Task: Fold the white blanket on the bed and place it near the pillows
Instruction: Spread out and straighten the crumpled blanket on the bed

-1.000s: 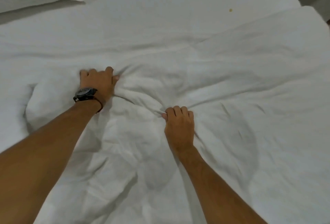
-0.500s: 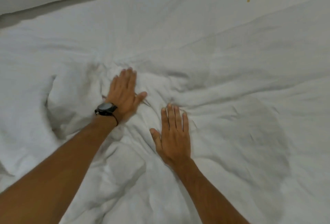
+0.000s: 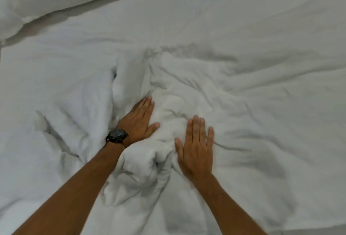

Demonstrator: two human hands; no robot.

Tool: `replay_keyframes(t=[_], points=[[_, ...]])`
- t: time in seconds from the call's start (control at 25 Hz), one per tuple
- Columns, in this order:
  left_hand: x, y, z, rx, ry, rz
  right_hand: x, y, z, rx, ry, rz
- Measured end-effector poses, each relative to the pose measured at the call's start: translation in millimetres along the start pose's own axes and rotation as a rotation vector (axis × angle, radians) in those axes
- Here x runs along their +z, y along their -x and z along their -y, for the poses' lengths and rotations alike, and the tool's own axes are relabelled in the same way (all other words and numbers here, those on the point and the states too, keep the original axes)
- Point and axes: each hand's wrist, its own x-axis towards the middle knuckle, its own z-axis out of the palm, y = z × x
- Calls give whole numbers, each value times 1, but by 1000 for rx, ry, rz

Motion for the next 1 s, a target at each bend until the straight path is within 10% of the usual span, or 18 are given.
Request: replay_keyframes(t=[0.6, 1.0], points=[[5, 87, 42, 234, -118, 78, 44, 61, 144, 300, -106, -178], [9, 130, 88, 332, -154, 40, 28, 95, 203, 304, -415, 62]])
